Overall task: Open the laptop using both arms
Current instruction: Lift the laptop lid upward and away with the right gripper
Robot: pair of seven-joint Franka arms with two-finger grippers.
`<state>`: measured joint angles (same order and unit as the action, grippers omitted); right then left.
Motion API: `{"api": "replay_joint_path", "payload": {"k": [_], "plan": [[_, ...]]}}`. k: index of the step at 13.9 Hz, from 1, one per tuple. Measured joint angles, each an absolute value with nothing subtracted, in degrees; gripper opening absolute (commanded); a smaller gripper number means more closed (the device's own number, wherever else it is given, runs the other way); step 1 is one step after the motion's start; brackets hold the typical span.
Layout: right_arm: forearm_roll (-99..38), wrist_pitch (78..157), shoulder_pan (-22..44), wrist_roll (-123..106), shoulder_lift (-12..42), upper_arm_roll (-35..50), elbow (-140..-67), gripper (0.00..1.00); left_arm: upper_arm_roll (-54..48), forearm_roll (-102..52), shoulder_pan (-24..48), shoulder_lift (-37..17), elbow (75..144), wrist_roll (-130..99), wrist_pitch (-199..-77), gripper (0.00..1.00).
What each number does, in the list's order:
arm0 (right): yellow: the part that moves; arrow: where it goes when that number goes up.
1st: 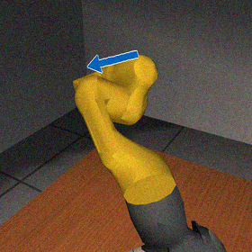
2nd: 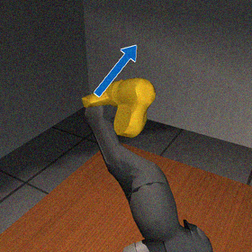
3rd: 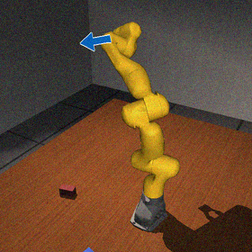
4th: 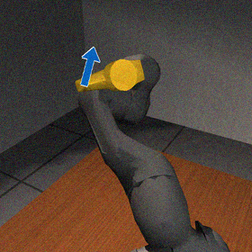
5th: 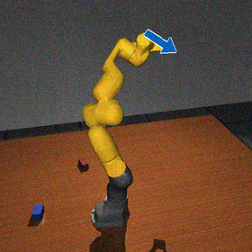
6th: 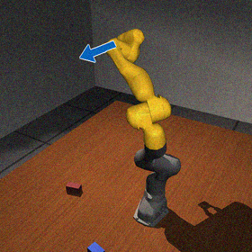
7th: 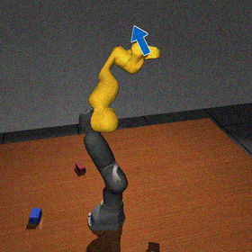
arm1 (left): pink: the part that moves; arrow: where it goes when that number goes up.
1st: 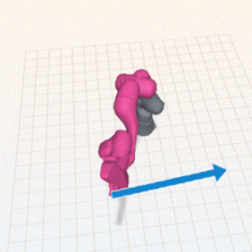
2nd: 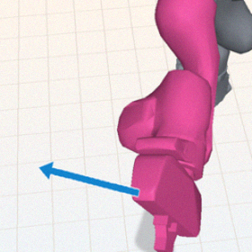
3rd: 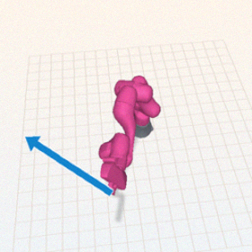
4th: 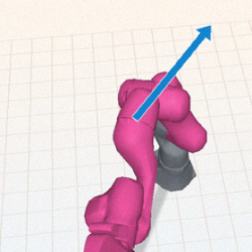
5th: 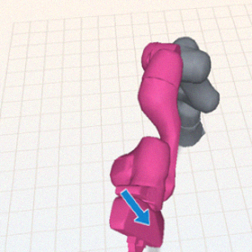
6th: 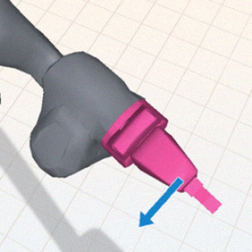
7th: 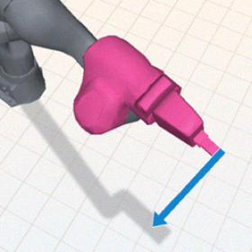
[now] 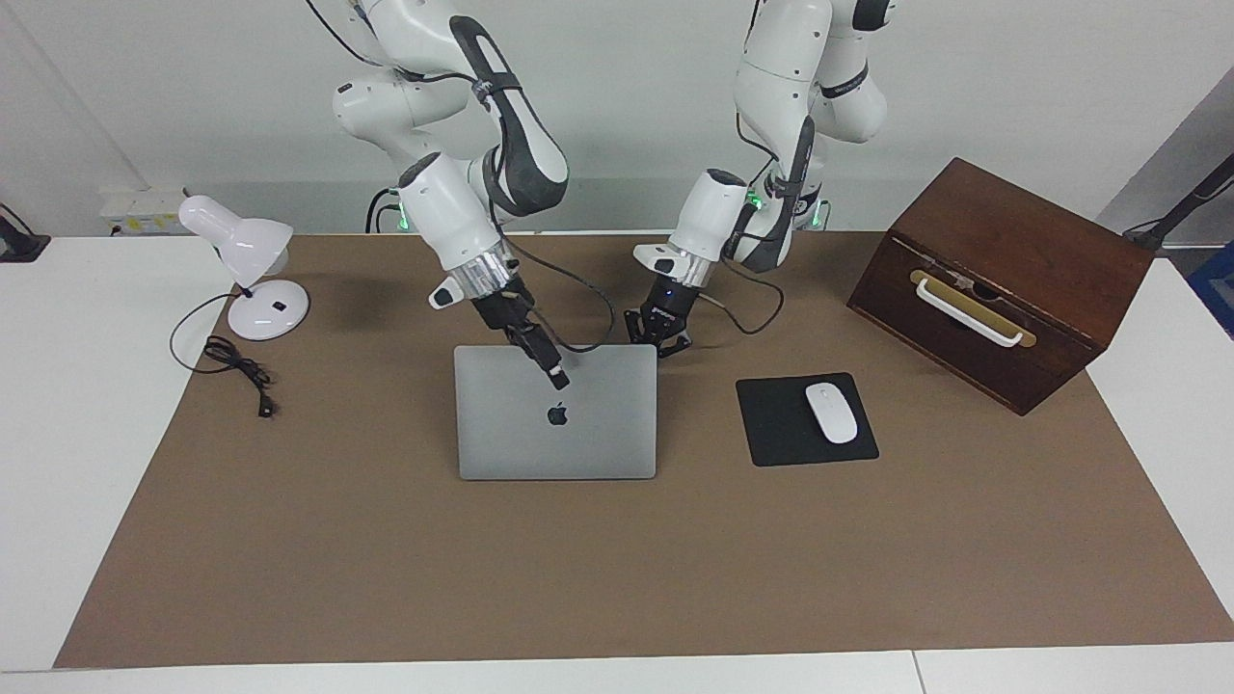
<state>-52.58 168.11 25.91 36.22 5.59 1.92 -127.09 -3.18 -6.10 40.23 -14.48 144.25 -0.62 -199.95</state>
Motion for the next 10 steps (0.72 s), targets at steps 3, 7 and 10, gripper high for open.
{"api": "replay_joint_path", "payload": {"k": [3, 7, 10], "plan": [[-52.6, 170.2, 25.9, 36.2, 7.3, 1.9, -124.0, 1.00, -3.2, -6.1, 40.2, -14.5, 144.3, -0.6, -200.0, 0.00], [-52.6, 171.0, 25.9, 36.2, 10.2, 1.9, -119.0, 1.00, -3.2, -6.1, 40.2, -14.5, 144.3, -0.6, -200.0, 0.00], [-52.6, 171.0, 25.9, 36.2, 12.1, 1.7, -114.7, 1.00, -3.2, -6.1, 40.2, -14.5, 144.3, -0.6, -200.0, 0.00]]}}
